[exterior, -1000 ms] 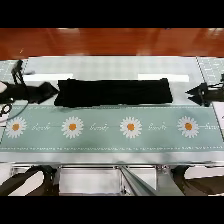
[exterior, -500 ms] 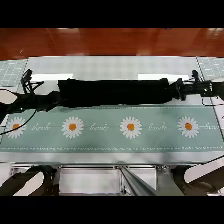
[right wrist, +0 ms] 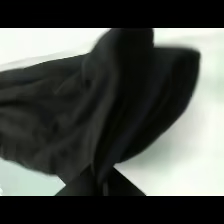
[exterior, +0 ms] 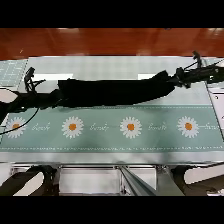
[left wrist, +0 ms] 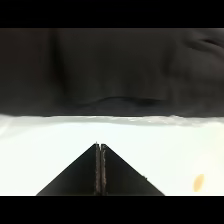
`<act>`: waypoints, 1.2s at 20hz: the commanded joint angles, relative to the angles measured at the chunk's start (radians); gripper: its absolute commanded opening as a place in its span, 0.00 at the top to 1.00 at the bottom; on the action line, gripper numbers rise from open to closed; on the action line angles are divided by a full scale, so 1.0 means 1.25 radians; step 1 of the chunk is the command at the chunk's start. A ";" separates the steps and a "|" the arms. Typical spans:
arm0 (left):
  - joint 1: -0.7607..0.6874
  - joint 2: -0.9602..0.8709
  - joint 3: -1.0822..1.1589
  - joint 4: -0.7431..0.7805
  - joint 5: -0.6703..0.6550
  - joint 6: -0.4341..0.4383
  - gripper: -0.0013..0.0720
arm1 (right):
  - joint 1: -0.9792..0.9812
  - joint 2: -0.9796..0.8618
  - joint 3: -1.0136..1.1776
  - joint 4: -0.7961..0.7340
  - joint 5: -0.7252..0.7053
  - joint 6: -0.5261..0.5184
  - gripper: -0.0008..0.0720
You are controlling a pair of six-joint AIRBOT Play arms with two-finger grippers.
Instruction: Fold the shirts.
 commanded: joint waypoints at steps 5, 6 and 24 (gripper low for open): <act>-0.240 -0.178 0.194 -0.064 0.124 0.020 0.96 | -0.032 0.379 -0.150 -0.082 0.033 0.000 0.96; -0.279 -0.233 0.251 -0.064 0.118 0.014 0.96 | -0.032 0.426 -0.175 -0.079 0.036 0.001 0.96; -0.697 -0.804 0.958 -0.020 -0.287 -0.138 0.96 | -0.022 0.732 -0.314 0.018 0.084 0.032 0.96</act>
